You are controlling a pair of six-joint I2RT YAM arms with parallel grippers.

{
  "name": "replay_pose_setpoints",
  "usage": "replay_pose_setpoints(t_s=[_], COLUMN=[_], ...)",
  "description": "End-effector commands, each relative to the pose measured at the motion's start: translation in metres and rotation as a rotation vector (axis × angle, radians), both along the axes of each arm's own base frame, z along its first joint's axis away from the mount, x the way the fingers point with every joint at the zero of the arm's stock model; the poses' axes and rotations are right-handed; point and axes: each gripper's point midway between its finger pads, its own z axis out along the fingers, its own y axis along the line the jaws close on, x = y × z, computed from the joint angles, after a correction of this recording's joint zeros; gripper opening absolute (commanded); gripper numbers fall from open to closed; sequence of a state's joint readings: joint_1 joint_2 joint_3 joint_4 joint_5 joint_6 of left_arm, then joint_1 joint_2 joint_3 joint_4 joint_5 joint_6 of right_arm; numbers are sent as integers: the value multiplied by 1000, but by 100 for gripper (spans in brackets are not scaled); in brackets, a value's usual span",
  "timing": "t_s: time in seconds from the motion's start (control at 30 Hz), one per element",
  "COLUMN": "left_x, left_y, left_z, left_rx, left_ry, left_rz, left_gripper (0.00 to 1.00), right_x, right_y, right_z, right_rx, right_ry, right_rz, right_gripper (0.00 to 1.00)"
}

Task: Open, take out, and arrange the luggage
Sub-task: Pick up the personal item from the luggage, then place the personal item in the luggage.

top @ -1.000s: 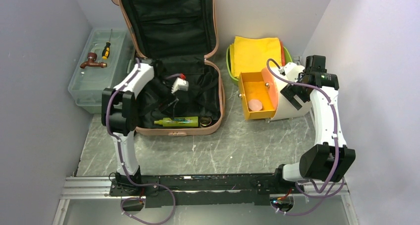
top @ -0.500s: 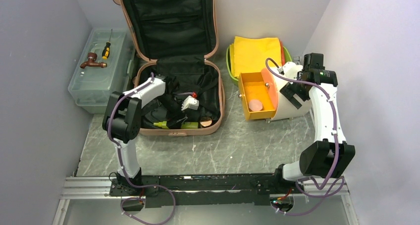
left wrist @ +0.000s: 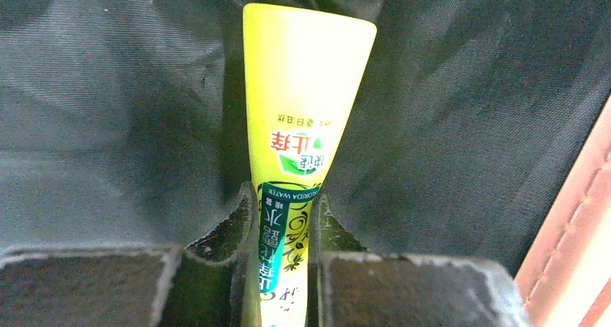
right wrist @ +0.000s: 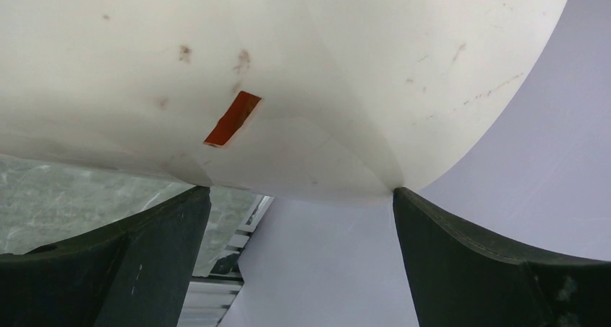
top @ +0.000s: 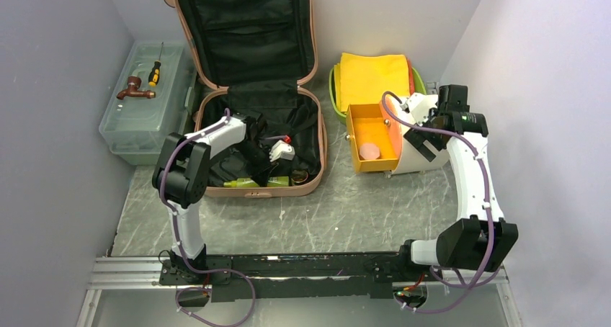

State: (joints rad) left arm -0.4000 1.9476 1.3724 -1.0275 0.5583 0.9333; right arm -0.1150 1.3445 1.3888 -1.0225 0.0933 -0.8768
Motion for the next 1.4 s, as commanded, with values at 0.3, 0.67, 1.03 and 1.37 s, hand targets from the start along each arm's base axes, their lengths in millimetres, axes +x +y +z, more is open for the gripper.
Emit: replay_pose_setpoints(t_s=[0.3,0.67,1.03,1.37], left_x=[23,56,96,134], left_y=[-19,-19,26,36], left_z=[125,153,94,58], left_rx=[-123,-103,91,147], left_ry=[-138,-265,-241,-191], left_rz=[68,197,439,501], left_gripper=[0,0,0,71], right_x=[4,18,21,36], right_y=[45,70,110,99], right_z=[0,45,69,49], right_rx=[130,220,344,246], right_ry=[-196,-297,-334,-266], right_rz=[174,285,382,374], right_gripper=[100,100,100,100])
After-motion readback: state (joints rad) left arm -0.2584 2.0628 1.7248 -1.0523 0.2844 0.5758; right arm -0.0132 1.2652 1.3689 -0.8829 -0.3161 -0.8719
